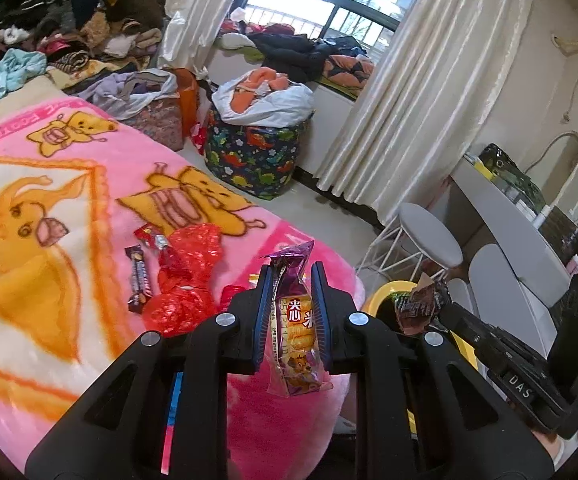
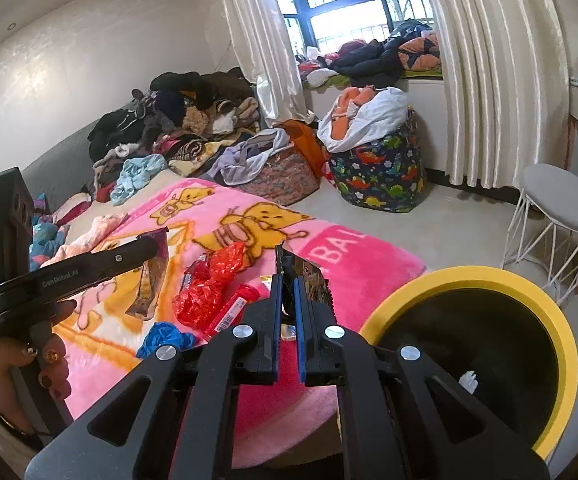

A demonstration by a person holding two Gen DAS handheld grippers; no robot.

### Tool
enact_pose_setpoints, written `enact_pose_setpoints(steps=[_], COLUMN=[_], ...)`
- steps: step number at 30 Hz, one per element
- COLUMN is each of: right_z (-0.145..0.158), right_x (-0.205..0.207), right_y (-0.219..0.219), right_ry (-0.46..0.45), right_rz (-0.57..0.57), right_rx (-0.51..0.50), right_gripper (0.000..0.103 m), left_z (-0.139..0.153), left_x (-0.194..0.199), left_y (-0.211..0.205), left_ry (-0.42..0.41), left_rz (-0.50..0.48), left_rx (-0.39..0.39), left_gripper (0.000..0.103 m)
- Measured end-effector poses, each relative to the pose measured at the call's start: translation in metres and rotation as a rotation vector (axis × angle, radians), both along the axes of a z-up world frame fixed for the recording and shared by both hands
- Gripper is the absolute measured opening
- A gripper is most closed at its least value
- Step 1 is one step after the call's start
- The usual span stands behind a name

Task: Collect trash
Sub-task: 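Carry the snack packet and dark wrapper in both grippers over the yellow bin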

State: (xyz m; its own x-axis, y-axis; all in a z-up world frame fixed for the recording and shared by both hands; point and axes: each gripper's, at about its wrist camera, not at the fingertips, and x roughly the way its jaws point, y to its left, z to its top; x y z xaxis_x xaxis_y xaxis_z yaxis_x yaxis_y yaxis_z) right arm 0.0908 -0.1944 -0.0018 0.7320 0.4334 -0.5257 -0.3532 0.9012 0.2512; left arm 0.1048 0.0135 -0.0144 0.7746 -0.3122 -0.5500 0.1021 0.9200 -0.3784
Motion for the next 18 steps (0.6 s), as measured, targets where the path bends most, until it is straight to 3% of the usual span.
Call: enact_pose_setpoints(steps=[18], right_z=[0.002], right_x=[-0.016], right_y=[-0.037], right_ry=[-0.002], right_rz=[-0.067], right_rx=[0.041], right_gripper=[0.006], left_z=[0.011], left_x=[-0.003], left_y=[-0.042], left_ry=[-0.024], left_rz=[-0.076], left_rx=[0.029], left_gripper=[0.014])
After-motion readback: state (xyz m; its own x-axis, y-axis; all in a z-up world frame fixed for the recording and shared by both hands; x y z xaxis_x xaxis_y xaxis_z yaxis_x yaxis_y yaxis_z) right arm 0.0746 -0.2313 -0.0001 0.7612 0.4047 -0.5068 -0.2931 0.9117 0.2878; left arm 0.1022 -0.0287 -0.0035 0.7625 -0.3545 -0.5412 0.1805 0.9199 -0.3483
